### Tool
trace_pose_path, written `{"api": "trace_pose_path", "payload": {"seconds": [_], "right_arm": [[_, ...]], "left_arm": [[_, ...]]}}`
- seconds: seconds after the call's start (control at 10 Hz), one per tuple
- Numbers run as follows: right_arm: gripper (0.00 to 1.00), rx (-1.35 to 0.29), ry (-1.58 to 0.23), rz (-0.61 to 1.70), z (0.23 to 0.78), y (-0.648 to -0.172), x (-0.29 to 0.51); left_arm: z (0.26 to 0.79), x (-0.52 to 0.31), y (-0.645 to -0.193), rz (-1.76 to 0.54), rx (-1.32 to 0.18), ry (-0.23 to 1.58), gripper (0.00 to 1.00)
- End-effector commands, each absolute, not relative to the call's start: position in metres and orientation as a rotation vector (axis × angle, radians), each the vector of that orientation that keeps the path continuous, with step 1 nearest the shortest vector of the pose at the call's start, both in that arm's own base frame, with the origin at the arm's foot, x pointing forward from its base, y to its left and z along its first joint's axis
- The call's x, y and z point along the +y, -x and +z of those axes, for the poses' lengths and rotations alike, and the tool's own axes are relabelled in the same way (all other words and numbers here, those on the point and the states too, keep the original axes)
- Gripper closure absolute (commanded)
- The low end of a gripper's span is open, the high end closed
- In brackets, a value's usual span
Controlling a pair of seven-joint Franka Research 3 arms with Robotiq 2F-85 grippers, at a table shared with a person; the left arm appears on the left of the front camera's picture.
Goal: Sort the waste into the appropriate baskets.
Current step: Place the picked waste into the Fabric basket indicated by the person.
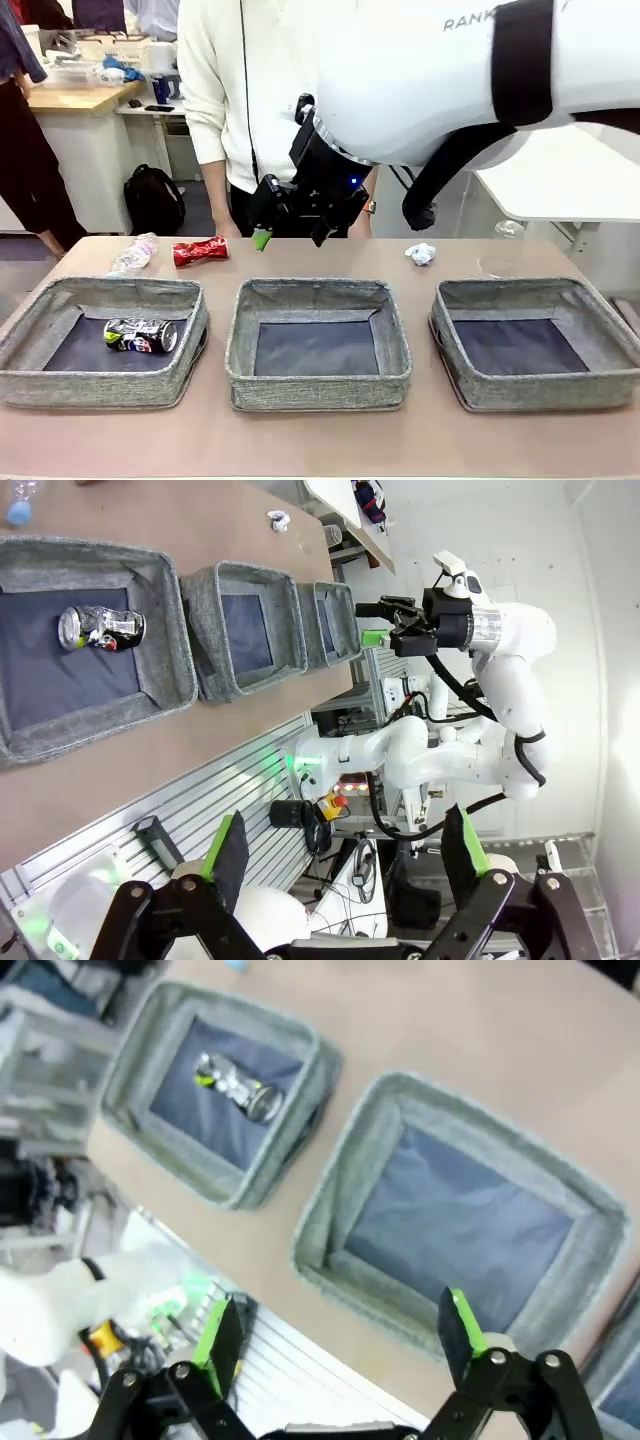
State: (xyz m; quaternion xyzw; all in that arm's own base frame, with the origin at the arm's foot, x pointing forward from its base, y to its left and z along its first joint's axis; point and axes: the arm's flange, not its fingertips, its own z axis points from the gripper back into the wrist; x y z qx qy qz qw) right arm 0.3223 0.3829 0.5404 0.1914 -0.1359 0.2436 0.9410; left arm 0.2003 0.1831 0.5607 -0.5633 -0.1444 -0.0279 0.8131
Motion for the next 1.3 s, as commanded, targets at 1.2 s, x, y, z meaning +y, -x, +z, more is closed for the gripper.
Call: {"api": "trace_pose_path", "payload": {"seconds": [1.2], "right_arm": [[0.00,-0.361,-1.404,0.007,0.493,-0.235,0.050]], "left_arm": [[0.500,0.012,-0.267,0.054,-0.336,1.402,0.00]]}}
